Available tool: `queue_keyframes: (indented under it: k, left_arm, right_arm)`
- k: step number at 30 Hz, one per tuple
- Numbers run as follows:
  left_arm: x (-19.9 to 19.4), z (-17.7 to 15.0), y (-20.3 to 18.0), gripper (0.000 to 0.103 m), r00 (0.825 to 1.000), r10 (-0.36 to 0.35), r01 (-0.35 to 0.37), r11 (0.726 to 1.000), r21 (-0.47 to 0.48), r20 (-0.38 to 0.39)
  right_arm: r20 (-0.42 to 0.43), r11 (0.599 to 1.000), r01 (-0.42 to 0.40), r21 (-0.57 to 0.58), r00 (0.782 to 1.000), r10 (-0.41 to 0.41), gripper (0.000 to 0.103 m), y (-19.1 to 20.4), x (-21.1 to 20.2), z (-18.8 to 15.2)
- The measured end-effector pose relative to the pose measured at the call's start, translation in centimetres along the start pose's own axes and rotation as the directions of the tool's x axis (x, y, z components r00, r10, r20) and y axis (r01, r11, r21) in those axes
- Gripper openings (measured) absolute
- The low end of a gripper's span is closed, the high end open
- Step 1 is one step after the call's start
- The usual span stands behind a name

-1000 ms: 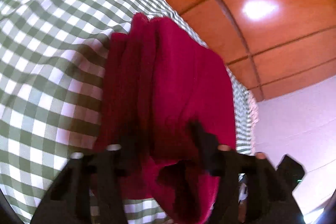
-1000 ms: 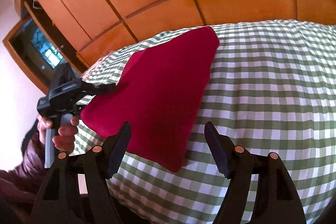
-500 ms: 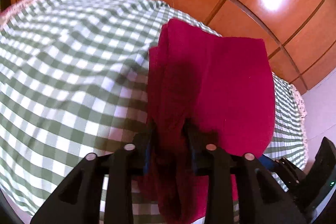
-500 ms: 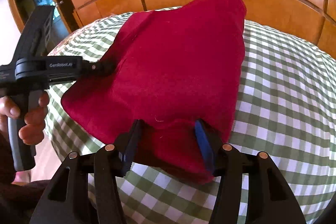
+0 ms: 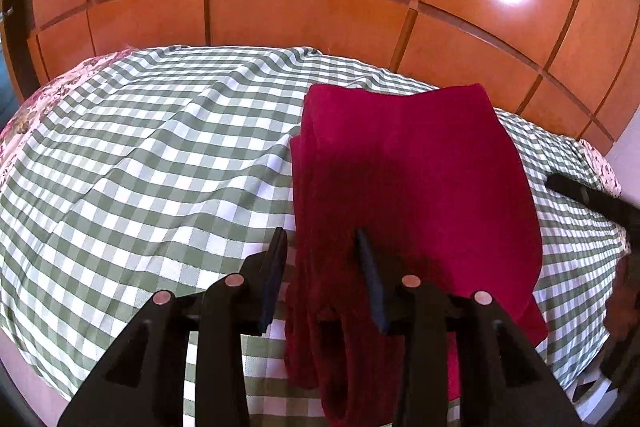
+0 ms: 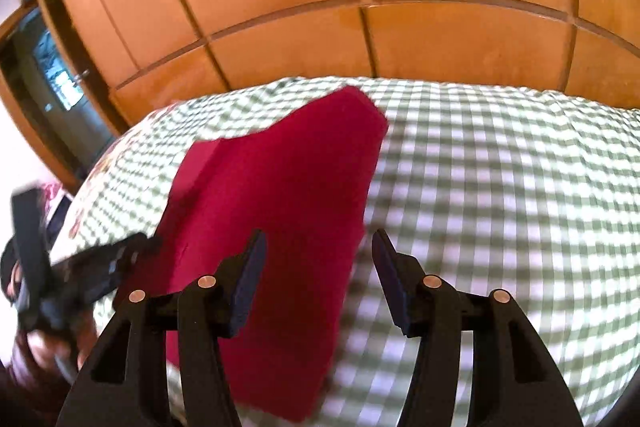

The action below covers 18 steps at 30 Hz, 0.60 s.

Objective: Fold small clothes

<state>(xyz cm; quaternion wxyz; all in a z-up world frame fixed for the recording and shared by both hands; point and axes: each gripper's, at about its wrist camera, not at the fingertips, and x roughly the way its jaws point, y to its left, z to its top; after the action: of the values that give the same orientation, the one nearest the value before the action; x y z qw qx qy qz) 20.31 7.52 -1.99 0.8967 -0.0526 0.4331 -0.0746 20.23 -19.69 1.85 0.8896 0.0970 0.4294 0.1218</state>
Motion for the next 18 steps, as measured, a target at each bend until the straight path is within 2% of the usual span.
queue_keyframes:
  k: [3,9,12,18]
  left_arm:
    - [0.0,-0.2,0.0,0.036,1.000,0.001,-0.001,1.000,0.007,-0.001]
    - [0.3,-0.3,0.0,0.034,1.000,0.006,-0.006,1.000,0.029,0.001]
    - [0.5,-0.5,0.1,0.033,1.000,0.002,-0.002,1.000,0.030,-0.001]
    - [0.8,-1.1,0.2,0.032,1.000,0.003,-0.003,0.999,0.033,-0.001]
  right_arm:
    - [-0.008,0.999,0.039,-0.004,0.999,-0.039,0.054,0.0,2.1,2.4]
    - [-0.027,0.995,0.069,-0.072,0.997,-0.071,0.054,2.2,4.4,4.9]
    - [-0.037,0.992,0.061,-0.107,0.997,-0.066,0.054,3.3,5.5,5.7]
    - [-0.072,0.984,0.119,-0.136,0.989,-0.129,0.054,4.3,9.2,6.3]
